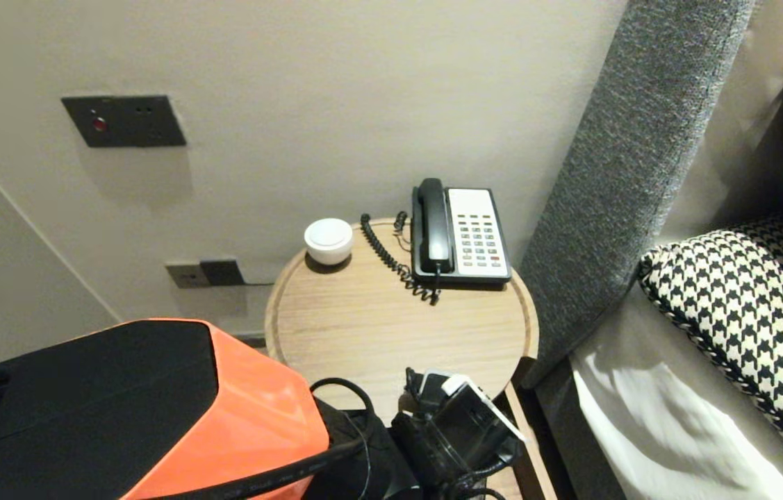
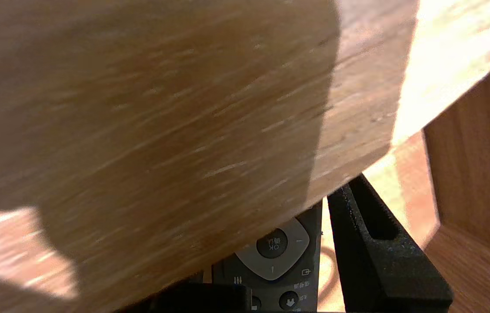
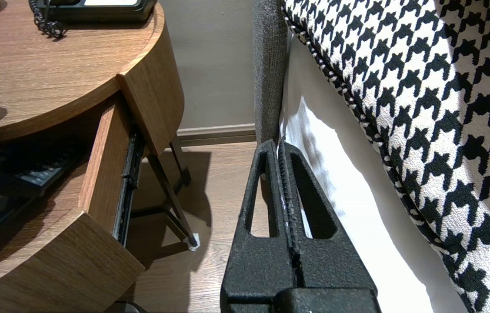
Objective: Put the remote controls on the table in the drawer one by one
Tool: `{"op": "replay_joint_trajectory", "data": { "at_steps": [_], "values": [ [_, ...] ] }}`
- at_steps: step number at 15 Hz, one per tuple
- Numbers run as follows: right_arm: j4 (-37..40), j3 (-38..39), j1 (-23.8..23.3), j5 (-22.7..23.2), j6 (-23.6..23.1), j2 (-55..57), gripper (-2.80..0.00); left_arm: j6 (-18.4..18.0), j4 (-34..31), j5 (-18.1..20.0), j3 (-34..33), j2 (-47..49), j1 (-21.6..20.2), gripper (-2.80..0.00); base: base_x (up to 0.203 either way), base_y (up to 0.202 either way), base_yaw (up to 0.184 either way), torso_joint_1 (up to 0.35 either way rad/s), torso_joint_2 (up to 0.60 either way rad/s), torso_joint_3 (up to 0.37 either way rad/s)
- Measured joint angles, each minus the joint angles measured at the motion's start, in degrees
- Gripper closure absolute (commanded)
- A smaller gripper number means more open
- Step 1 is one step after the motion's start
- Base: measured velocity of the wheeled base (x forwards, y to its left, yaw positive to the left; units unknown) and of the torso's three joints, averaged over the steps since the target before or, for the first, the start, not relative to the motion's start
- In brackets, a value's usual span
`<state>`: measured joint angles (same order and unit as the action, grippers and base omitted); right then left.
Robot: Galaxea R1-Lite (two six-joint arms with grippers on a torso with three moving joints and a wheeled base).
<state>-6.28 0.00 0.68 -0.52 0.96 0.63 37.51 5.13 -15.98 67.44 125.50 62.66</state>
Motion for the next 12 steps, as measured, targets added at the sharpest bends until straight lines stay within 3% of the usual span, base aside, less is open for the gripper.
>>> {"op": "replay_joint_trajectory", "data": {
  "at_steps": [4, 12],
  "values": [
    [0.0, 0.0, 0.0, 0.0, 0.0, 0.0, 0.0, -1.95, -0.34, 4.31, 0.31, 0.21, -0.6, 0.0, 0.0, 0.0, 0.0, 0.0, 0.0, 0.0],
    [0.0, 0.0, 0.0, -0.02, 0.0, 0.0, 0.0, -8.3, 0.58, 4.47, -0.27, 0.79, -1.28, 0.0, 0.0, 0.0, 0.0, 0.0, 0.0, 0.0]
  ]
}}
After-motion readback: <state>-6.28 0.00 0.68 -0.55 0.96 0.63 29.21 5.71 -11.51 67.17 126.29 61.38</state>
